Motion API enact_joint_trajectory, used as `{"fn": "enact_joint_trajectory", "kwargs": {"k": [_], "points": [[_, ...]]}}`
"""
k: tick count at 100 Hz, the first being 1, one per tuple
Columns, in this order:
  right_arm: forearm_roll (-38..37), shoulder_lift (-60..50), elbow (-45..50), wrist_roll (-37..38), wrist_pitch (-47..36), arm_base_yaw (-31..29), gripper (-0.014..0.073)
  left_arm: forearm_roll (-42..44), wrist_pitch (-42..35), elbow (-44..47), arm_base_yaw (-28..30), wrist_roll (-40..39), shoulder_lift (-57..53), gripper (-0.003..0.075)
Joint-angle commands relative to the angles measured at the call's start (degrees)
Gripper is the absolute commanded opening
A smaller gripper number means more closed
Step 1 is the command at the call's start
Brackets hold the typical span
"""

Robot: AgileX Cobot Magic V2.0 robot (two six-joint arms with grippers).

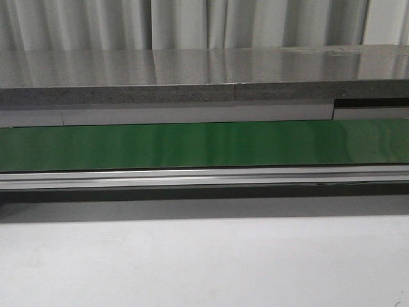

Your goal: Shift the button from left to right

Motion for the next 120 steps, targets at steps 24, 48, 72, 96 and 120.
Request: {"fn": "enact_joint_trajectory", "kwargs": {"k": [24, 48, 72, 96, 120], "points": [[0.0, -1.1, -1.0, -0.2, -4.6, 0.0, -0.0067, -2.2, 11.1, -17.6, -0.3, -0.7, 11.9, -0.002], [0.0, -1.1, -1.0, -0.2, -4.6, 0.0, -0.0067, -2.2, 36.5, -33.8, -0.3, -0.7, 24.7, -0.002], [0.0, -1.1, -1.0, -0.2, -4.6, 0.0, -0.0067, -2.5, 49.9, -42.5, -0.3, -0.7, 33.4, -0.002], [0.0, -1.1, -1.0, -0.2, -4.6, 0.0, -0.0067, -2.2, 49.9, -42.8, -0.3, -0.7, 34.2, -0.002], [0.0, -1.1, -1.0, -0.2, -4.6, 0.0, -0.0067, -2.1, 51.6, -42.8, -0.3, -0.7, 34.2, 0.0177]]}}
